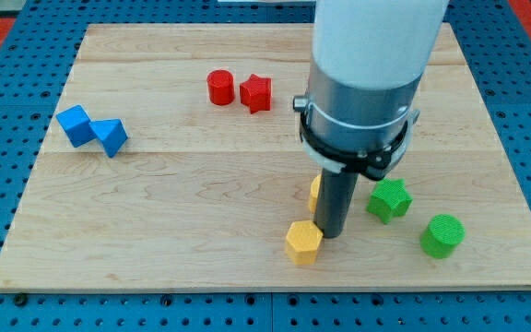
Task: Push the heart into the green star
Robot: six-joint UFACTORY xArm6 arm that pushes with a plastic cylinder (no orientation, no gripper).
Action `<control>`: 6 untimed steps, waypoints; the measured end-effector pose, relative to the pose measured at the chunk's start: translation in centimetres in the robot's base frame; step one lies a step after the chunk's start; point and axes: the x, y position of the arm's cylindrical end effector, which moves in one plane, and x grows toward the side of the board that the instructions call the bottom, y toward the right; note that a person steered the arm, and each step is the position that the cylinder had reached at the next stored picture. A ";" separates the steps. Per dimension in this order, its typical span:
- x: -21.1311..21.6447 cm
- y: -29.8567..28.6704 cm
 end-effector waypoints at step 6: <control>0.2 10.3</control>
